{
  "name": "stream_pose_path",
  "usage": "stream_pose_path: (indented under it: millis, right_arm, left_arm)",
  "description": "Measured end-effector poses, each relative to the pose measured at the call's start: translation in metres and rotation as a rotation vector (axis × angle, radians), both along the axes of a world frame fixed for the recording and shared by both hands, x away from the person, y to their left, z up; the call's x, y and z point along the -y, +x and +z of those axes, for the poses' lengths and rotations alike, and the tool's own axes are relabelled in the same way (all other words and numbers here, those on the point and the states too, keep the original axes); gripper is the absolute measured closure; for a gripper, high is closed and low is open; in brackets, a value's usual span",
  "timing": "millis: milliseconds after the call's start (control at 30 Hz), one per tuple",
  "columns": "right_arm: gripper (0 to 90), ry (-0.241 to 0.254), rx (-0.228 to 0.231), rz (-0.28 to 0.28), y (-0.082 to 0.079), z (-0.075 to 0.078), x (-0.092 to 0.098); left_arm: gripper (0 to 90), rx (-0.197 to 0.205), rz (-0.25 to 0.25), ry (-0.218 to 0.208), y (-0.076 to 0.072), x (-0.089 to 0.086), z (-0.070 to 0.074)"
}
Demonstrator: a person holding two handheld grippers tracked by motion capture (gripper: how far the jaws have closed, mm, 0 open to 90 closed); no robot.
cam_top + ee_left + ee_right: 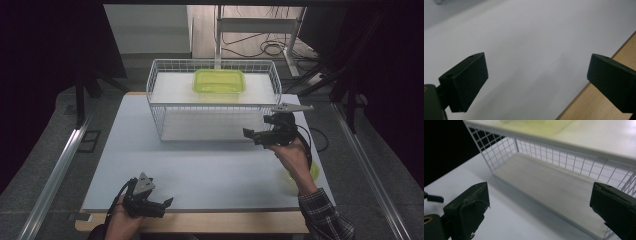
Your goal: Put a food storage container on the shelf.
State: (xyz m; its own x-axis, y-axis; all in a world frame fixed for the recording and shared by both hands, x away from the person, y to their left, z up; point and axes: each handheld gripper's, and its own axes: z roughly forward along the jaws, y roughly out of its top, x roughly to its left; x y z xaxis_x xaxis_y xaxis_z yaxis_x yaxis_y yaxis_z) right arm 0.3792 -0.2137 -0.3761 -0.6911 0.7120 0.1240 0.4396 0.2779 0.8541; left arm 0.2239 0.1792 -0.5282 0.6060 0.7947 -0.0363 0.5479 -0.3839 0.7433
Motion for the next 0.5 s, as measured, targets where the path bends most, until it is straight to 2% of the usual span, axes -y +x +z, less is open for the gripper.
stream_pose_path:
  millis: [133, 267, 500]
  right_arm:
    - [2.5, -0.003, -0.022, 0.012, -0.01, -0.011, 0.003]
    - [2.6, -0.004, -0.025, 0.011, -0.018, -0.019, 0.008]
    - [3.8, -0.026, -0.03, 0.007, -0.033, -0.035, 0.016]
  left_arm:
    - [3.0, 0.01, -0.007, -0.019, 0.0, -0.001, 0.0]
    - [2.9, 0.015, -0.006, -0.034, 0.0, -0.003, 0.001]
    - [2.4, 0.023, -0.004, -0.036, 0.0, -0.004, 0.001]
